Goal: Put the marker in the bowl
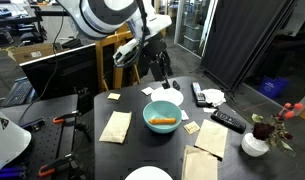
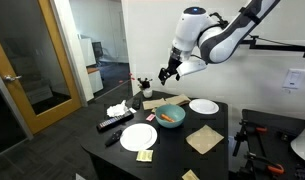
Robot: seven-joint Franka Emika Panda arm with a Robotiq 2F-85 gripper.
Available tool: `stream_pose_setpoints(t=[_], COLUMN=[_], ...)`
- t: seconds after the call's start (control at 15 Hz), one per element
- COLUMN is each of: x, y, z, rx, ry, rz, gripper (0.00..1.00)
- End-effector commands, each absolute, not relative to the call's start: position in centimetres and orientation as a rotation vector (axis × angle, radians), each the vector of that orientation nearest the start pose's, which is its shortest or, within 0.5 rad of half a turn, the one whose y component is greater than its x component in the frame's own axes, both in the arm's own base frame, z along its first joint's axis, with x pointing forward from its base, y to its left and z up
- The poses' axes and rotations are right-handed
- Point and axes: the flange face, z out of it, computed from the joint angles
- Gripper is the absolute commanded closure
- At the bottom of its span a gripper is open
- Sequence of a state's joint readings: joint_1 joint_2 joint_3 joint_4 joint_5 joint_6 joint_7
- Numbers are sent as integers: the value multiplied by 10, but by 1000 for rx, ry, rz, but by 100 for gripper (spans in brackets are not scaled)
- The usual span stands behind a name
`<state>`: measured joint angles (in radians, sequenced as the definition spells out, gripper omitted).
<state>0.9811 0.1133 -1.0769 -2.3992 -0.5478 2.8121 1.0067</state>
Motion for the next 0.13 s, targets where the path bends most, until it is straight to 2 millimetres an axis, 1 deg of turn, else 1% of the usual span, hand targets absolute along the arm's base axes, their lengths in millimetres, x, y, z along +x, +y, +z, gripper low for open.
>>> stream_pose_setpoints(t=[0.0, 0.07], x=[522, 522], y=[-24, -24], z=[323, 323], rx=[-3100, -3101], ry=[942, 942], rz=[-741, -741], gripper=[0, 0])
